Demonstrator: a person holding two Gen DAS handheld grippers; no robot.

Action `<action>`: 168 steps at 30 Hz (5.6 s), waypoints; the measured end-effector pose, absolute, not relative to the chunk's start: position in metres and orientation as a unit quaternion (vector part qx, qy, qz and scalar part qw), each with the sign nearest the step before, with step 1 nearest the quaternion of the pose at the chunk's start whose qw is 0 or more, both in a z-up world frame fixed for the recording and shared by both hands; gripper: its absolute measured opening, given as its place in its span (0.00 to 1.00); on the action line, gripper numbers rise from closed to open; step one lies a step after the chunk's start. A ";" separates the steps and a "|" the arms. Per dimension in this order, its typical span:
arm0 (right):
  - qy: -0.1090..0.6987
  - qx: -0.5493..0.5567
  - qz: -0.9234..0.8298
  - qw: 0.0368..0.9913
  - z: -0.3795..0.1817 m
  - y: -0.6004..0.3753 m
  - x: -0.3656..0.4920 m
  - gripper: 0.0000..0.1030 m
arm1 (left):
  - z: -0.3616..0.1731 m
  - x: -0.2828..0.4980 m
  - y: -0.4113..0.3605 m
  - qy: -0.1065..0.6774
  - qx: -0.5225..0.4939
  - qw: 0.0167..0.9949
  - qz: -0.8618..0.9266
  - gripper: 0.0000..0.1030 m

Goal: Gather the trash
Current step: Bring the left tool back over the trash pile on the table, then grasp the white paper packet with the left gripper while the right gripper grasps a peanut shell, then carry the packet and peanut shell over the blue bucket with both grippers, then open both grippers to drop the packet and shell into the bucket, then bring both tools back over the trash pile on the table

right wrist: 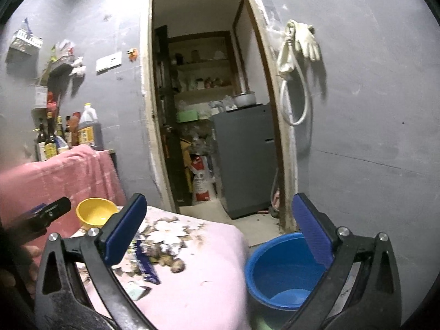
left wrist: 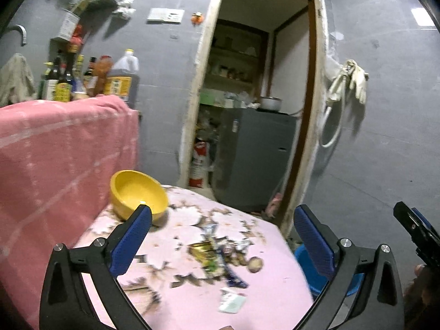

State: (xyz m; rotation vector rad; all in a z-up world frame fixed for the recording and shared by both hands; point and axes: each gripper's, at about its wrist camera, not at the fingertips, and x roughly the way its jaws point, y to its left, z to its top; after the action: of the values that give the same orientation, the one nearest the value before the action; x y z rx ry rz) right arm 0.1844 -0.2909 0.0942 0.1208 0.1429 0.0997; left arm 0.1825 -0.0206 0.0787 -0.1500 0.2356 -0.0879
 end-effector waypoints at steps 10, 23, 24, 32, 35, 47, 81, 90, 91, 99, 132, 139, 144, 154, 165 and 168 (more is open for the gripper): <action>0.086 0.046 0.102 0.990 0.074 -0.248 0.187 1.00 | 0.050 0.164 0.010 0.134 -0.059 0.989 0.011 0.98; 0.153 0.022 0.127 0.980 0.029 -0.224 0.215 1.00 | 0.011 0.188 0.019 0.199 -0.057 0.978 0.015 0.98; 0.160 0.022 0.127 0.979 0.025 -0.223 0.219 1.00 | 0.008 0.190 0.019 0.207 -0.059 0.976 0.012 0.98; 0.210 0.016 0.138 0.968 0.003 -0.228 0.249 1.00 | -0.017 0.214 0.009 0.287 -0.062 0.955 -0.034 0.98; 0.229 0.016 0.142 0.963 -0.004 -0.233 0.259 1.00 | -0.028 0.224 0.000 0.324 -0.051 0.943 -0.059 0.97; 0.302 0.010 0.146 0.942 -0.032 -0.242 0.296 0.97 | -0.060 0.256 -0.045 0.428 0.007 0.893 -0.138 0.63; 0.424 -0.082 0.198 0.880 -0.078 -0.175 0.382 0.56 | -0.048 0.284 -0.031 0.424 -0.020 0.900 -0.097 0.29; 0.389 -0.032 0.214 0.896 -0.057 -0.197 0.354 0.54 | -0.032 0.266 -0.032 0.389 -0.052 0.913 -0.110 0.29; 0.375 -0.026 0.214 0.902 -0.050 -0.202 0.348 0.54 | -0.028 0.263 -0.034 0.381 -0.056 0.916 -0.113 0.29; 0.249 0.015 0.207 0.946 0.015 -0.234 0.304 0.55 | 0.016 0.248 -0.050 0.296 -0.074 0.943 -0.134 0.29; 0.156 0.122 0.004 0.980 0.040 -0.431 0.283 0.56 | 0.057 0.346 -0.256 0.275 -0.016 0.908 -0.317 0.30; 0.196 0.145 -0.010 0.970 0.011 -0.456 0.306 0.58 | 0.019 0.378 -0.278 0.339 0.002 0.885 -0.319 0.40; 0.207 0.152 -0.021 0.966 0.000 -0.465 0.311 0.64 | 0.003 0.378 -0.276 0.347 -0.002 0.884 -0.314 0.49; 0.205 0.155 -0.024 0.966 0.003 -0.461 0.308 0.69 | 0.007 0.367 -0.259 0.338 -0.007 0.892 -0.299 0.50; 0.178 0.140 -0.010 0.974 0.034 -0.428 0.283 0.83 | 0.040 0.335 -0.208 0.288 -0.029 0.921 -0.261 0.66; 0.170 0.136 -0.005 0.976 0.043 -0.414 0.276 0.93 | 0.048 0.323 -0.186 0.271 -0.041 0.932 -0.239 0.76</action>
State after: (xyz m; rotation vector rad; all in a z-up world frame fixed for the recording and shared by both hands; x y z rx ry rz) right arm 0.2759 -0.4140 0.0433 0.2734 0.3427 -0.0107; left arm 0.3232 -0.1856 0.0477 -0.0838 0.5545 -0.4891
